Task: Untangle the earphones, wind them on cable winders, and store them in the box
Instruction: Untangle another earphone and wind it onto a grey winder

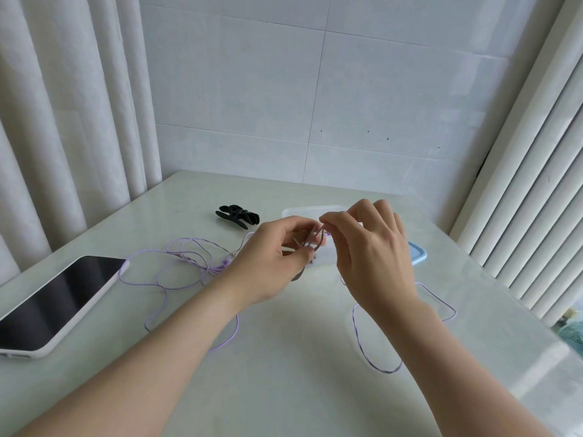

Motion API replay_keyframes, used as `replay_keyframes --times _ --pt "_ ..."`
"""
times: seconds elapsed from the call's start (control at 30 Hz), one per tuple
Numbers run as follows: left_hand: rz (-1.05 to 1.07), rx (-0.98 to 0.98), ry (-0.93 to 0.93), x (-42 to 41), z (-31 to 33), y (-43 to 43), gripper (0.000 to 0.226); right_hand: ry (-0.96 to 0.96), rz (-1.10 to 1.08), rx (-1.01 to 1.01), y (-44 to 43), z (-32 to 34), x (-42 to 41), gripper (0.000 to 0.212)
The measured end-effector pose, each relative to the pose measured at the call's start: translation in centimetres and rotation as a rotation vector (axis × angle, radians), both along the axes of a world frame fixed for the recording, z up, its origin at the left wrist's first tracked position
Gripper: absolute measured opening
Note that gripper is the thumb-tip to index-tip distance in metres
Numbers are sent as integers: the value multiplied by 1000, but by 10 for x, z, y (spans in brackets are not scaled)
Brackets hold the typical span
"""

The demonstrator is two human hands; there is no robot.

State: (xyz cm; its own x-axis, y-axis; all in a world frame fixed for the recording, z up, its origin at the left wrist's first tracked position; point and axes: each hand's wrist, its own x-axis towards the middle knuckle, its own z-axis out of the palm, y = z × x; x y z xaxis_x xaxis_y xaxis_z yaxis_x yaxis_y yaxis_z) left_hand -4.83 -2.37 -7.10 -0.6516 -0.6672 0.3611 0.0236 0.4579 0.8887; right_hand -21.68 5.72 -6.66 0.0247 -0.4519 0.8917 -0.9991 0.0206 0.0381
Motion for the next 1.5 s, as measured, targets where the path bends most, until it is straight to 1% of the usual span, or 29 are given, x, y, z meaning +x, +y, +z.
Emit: replay_keyframes --times 0.13,0.27,0.33,0.47,0.53,0.6,0.67,0.73,0.83,0.97,1.03,1.2,1.27,1.33,1.4,1.5 --pt "-68 54 11 -2 1 0 29 -69 -15 0 -1 -1 -2 13" --pt "-68 63 -8 -2 0 1 33 -228 13 27 -3 -2 -5 15" --pt "-60 77 24 -3 0 3 32 -310 14 38 -6 -4 -8 12" --pt "-76 147 110 0 5 6 16 -434 20 76 -7 -5 -8 10" --pt "-80 202 160 1 10 10 16 -522 39 111 -4 -1 -4 6" --pt "-72 273 204 2 14 12 20 -606 51 152 1 4 -5 9" --pt "-56 307 206 4 15 8 23 -642 47 174 2 6 -8 14" --pt "15 308 189 6 14 2 24 -627 25 189 2 5 -9 15" --pt "151 269 200 8 15 -3 22 -537 12 254 1 3 -5 14" --pt "248 292 252 11 17 -5 19 -404 171 474 3 2 7 15" --pt "251 329 255 11 15 -6 20 -365 235 512 5 4 11 17" --pt "280 331 293 9 11 -5 24 -383 417 452 12 11 21 16" --pt "306 308 289 7 9 -4 24 -357 432 387 13 11 27 14" --pt "303 307 266 6 5 -5 21 -330 397 273 13 11 31 14" --pt "223 342 235 7 2 -9 21 -304 342 159 11 10 30 13" --pt "19 368 161 10 -3 -12 32 -302 255 55 8 9 21 7"
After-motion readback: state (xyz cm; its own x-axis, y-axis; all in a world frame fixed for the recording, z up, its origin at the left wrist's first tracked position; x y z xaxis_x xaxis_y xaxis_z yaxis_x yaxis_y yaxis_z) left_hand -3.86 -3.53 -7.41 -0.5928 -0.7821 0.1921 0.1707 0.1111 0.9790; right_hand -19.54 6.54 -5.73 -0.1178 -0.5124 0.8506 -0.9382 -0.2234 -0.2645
